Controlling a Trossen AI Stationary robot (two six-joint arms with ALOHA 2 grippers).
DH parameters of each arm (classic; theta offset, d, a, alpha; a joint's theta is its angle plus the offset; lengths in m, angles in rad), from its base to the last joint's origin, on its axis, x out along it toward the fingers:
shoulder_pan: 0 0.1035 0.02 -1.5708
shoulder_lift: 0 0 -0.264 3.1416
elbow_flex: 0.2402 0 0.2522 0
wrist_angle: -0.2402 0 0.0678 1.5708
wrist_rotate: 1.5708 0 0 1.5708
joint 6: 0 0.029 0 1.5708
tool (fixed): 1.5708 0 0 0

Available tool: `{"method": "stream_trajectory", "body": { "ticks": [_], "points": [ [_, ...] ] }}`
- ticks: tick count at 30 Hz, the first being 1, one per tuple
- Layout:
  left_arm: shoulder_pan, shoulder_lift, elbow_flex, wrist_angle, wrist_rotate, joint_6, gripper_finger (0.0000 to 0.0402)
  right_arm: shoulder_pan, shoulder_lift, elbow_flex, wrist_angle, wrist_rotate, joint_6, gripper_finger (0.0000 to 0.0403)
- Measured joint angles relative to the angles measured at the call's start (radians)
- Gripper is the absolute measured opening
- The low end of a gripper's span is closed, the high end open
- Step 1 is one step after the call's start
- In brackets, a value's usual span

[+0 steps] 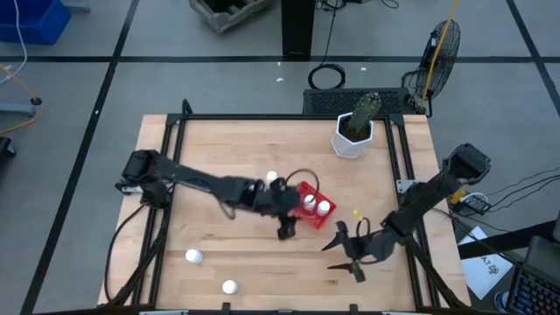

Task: Pick and place pill bottles into a basket
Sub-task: Put the white pill bottle into the red bin

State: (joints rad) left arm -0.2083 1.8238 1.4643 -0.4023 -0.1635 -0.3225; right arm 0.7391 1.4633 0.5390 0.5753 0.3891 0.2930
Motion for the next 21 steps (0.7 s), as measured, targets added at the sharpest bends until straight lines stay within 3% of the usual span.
{"method": "stream_trajectory", "body": {
  "ticks": [7, 16, 21],
  "points": [
    [-0.156, -0.044, 0.0, -0.003, -0.19, 0.004, 0.0216, -0.047, 0.151, 0.106, 0.007, 0.0, -0.081, 0.0256],
    [-0.259, -0.048, -0.023, -0.046, -0.305, -0.08, 0.0216, -0.094, 0.145, 0.109, -0.046, 0.017, -0.045, 0.0256],
    [-0.314, -0.064, -0.085, -0.032, -0.427, -0.126, 0.0216, -0.113, 0.101, 0.109, -0.078, 0.057, -0.095, 0.0256]
  ]
}}
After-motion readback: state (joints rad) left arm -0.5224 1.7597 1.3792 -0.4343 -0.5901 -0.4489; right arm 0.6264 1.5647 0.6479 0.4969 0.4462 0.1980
